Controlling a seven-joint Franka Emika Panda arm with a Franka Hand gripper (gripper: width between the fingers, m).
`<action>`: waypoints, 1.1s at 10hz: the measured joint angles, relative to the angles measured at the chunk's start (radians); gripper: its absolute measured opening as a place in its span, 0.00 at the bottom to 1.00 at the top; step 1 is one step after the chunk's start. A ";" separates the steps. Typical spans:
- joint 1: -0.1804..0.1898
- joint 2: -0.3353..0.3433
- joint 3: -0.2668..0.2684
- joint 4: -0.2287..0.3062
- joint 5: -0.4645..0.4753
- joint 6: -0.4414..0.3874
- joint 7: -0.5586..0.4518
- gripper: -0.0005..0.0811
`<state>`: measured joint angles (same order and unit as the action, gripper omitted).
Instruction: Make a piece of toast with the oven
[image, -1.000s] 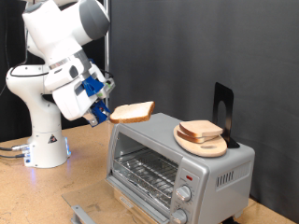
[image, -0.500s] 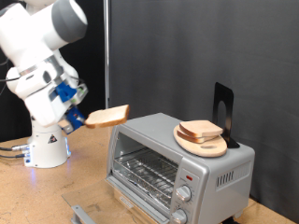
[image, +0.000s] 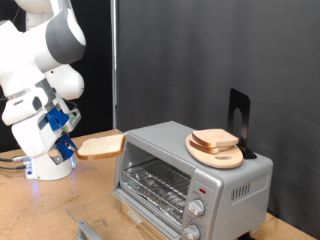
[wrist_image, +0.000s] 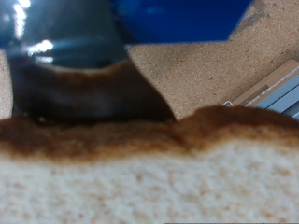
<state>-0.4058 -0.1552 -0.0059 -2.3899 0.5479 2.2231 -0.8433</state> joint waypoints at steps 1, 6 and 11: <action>0.000 0.000 0.000 -0.001 0.000 0.000 0.000 0.45; 0.001 0.010 0.046 -0.093 -0.104 0.227 0.007 0.45; 0.006 0.049 0.115 -0.138 -0.169 0.321 0.115 0.45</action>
<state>-0.4003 -0.1059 0.1093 -2.5277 0.3793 2.5437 -0.7284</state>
